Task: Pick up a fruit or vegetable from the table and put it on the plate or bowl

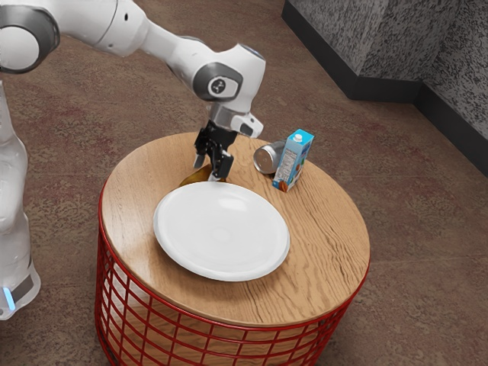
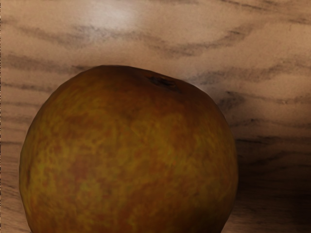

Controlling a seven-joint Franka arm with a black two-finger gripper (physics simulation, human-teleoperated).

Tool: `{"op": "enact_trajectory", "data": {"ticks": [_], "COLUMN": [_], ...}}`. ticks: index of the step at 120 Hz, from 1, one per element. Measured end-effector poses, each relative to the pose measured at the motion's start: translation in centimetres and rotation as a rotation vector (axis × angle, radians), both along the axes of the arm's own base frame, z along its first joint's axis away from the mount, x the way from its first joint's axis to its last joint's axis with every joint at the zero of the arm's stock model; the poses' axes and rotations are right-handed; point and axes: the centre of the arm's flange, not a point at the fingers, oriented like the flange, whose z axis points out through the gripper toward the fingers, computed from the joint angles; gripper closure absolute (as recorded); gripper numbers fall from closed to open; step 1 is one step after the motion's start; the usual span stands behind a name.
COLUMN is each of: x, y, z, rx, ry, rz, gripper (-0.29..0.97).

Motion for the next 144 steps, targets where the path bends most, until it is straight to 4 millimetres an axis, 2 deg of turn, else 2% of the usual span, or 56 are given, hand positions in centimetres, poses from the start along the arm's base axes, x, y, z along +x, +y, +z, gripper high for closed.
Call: {"op": "enact_trajectory", "data": {"ticks": [72,99,119,126,131,144], "x": [0.8,1.0,1.5,2.0,2.4,2.4], "y": [0.5,1.5,1.8,2.2,2.5,2.9], "z": [-0.6,-1.0,-0.8,0.6,2.5,10.4], "rx": [0.016,0.023,0.035,0.042,0.047,0.057], "ry": [-0.030,-0.040,-0.052,-0.070,-0.095,-0.199], "rz": [0.016,0.037,0.039,0.042,0.044,0.043], "gripper": [0.00,0.22,0.33,0.32,0.33,0.31]}}
